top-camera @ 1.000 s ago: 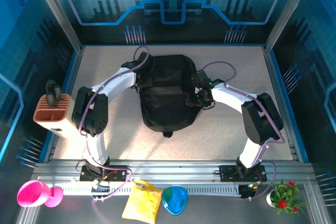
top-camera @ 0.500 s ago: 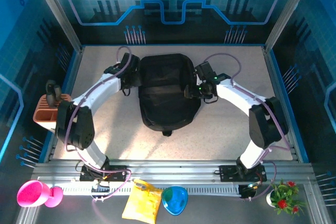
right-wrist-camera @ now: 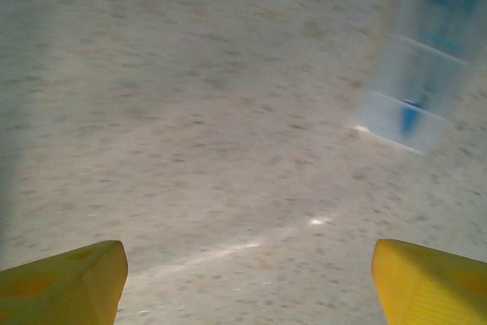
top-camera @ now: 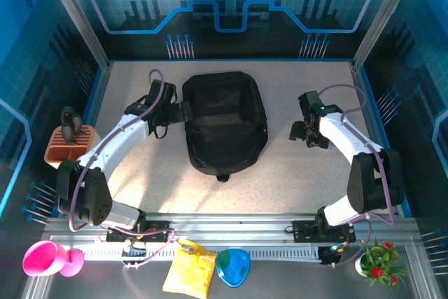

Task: Pack the student bag
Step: Pick up the loose stationery from the middle-right of the table.

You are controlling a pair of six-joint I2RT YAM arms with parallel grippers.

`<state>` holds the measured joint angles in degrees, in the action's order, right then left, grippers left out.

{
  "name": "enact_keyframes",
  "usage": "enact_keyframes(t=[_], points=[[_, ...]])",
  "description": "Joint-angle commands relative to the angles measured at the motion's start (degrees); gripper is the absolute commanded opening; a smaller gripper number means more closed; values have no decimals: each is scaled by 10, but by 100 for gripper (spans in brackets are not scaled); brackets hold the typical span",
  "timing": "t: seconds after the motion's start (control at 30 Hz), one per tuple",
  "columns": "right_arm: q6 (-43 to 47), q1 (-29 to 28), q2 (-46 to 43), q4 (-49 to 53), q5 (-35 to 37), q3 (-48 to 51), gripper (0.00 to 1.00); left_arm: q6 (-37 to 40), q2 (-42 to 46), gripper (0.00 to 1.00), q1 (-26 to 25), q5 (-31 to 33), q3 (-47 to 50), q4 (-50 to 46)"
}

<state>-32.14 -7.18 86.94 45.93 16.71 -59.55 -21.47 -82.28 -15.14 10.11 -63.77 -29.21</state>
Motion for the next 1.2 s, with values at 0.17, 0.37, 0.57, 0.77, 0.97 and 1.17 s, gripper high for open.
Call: enact_keyframes(t=[0.17, 0.37, 0.57, 0.77, 0.97, 1.17], points=[[-21, 104, 74, -3, 44, -41, 86, 27, 12, 92, 6, -56, 12, 30], [-18, 160, 115, -45, 3, -51, 84, 27, 17, 93, 6, -58, 13, 26], [-15, 189, 151, -64, -53, -49, 78, 39, 18, 95, 6, -97, 14, 30], [-4, 193, 168, -76, -67, -38, 65, 33, 8, 97, 6, -120, 20, 36], [4, 193, 170, -84, -68, -32, 53, -8, -28, 97, 0, -149, 54, 63], [15, 183, 141, -84, -62, -27, 51, -70, -60, 95, -38, -168, 104, 126]])
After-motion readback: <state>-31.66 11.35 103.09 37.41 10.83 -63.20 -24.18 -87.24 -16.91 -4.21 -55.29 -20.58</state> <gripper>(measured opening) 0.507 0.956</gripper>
